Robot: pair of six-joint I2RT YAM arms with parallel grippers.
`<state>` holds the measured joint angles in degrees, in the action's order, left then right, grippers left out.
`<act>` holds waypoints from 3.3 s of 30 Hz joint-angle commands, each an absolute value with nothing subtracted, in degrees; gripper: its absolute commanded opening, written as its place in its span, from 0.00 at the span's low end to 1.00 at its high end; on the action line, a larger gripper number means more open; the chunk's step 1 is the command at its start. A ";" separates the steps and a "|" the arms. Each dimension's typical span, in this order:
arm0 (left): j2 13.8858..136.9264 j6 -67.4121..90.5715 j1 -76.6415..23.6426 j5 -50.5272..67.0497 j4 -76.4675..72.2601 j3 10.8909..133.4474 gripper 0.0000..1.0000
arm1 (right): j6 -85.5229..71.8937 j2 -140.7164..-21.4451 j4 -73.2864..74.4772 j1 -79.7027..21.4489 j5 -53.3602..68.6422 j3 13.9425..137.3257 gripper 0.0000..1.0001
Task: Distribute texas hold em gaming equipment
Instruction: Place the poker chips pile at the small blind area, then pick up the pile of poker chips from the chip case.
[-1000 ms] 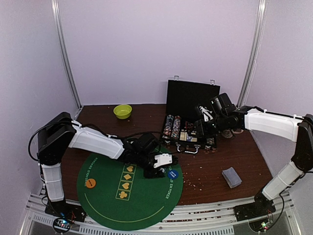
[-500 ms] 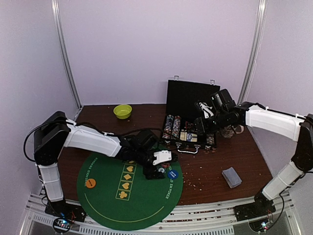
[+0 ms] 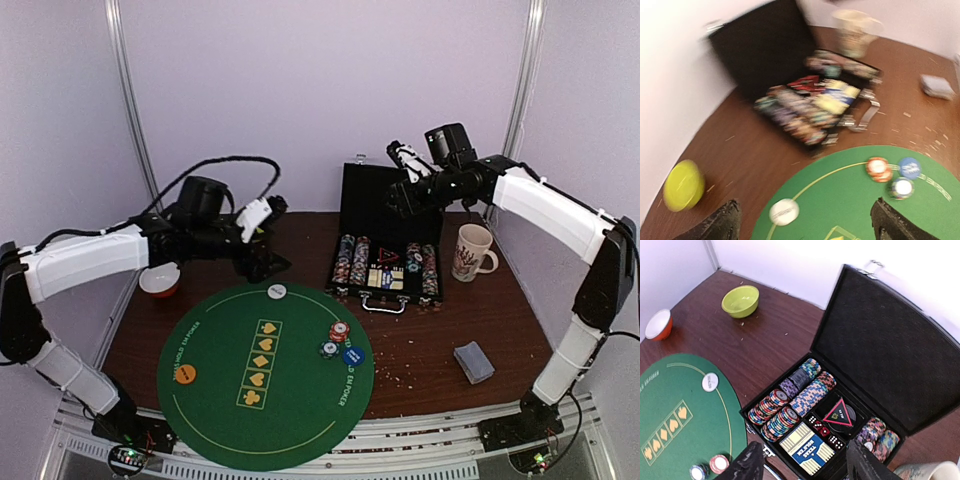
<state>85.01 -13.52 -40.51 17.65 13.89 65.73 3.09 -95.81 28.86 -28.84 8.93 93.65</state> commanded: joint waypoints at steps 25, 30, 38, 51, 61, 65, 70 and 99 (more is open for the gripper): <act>74.94 -6.69 -17.89 11.54 12.15 53.73 0.97 | 56.11 -128.05 39.77 -32.64 19.21 108.22 0.67; 75.32 -6.97 -17.41 11.04 12.38 53.57 0.97 | 57.40 -130.76 42.68 -32.92 19.27 111.06 0.66; 75.41 -7.29 -16.92 11.39 12.26 53.30 0.97 | 57.24 -131.83 40.97 -32.87 16.66 110.65 0.65; 75.33 -7.56 -16.70 11.99 12.13 53.03 0.97 | 55.78 -132.43 39.06 -31.65 12.95 112.41 0.56; 75.35 -7.55 -16.59 12.16 12.13 53.02 0.97 | 55.55 -132.62 40.63 -32.14 12.10 110.19 0.53; 75.49 -7.56 -16.60 12.51 12.13 53.08 0.97 | 56.59 -132.72 43.13 -32.93 13.44 108.64 0.53; 75.59 -7.50 -16.61 12.94 12.14 53.07 0.97 | 56.13 -133.01 45.51 -33.54 13.91 108.13 0.52; 75.88 -7.54 -16.55 14.06 12.20 52.86 0.97 | 54.13 -134.95 45.04 -33.23 9.63 108.51 0.55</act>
